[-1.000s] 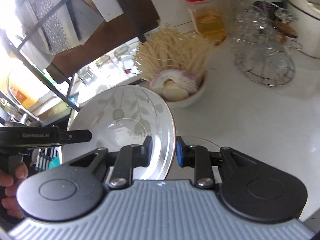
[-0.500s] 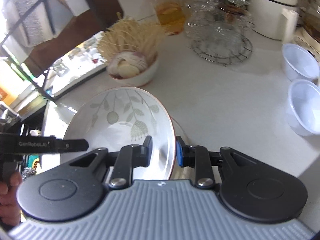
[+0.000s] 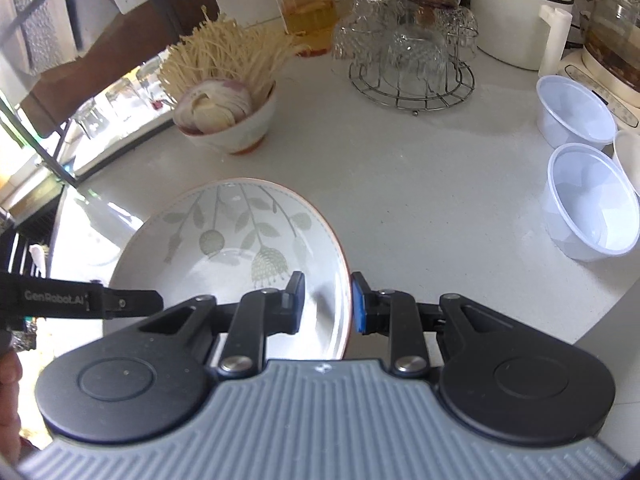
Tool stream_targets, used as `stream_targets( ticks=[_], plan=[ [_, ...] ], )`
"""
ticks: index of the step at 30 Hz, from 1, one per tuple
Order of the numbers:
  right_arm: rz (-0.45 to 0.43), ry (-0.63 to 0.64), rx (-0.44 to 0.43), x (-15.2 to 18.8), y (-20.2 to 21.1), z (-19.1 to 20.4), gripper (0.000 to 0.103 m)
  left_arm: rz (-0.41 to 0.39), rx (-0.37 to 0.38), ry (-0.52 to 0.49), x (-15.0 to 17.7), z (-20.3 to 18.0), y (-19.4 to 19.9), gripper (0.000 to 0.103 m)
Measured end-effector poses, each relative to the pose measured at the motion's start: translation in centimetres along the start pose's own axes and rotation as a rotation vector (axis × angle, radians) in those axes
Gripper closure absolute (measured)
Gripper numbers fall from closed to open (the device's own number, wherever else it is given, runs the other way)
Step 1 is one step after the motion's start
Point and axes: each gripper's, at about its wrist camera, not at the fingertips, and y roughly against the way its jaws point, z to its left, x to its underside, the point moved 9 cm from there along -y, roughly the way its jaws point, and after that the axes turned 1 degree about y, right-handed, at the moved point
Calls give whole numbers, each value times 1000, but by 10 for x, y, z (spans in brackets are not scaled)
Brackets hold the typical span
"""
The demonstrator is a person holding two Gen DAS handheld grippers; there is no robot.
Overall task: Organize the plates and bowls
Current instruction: 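Lower the second leaf-pattern bowl onto the stacked bowl and open the left gripper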
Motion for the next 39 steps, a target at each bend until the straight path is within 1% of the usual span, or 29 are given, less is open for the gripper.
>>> stream_targets(
  ticks=[5,9,14,22,27,28,30,32,35,39],
  plan=[
    [11,-2,5,1,-5,0,75,6,-7,11,-3,2,-4,72],
    [9,9,11,0,-7,2,75,17,-24,-14,-2,-1,-8,72],
    [24,8,0,-1,-11,3,76,20,-40,-12,-4,2,-11,72],
    [52,10,-15,-2,-22,5,76,2,-37,2,-11,3,-10,71],
    [66,-5,-35,-2,-28,7,74,-6,-26,21,-13,6,-8,69],
    [67,-7,-38,-3,-29,7,74,-7,-22,28,-13,6,-7,68],
    [74,-11,-45,-2,-31,8,74,-4,-2,52,-12,6,-6,59],
    [83,-12,-52,-2,-32,9,73,-4,14,75,-12,6,-5,54],
    [92,-16,-62,0,-34,10,73,-7,20,86,-13,4,-4,47],
    [95,-6,-61,-1,-36,11,72,-7,17,95,-12,2,-5,43]
  ],
)
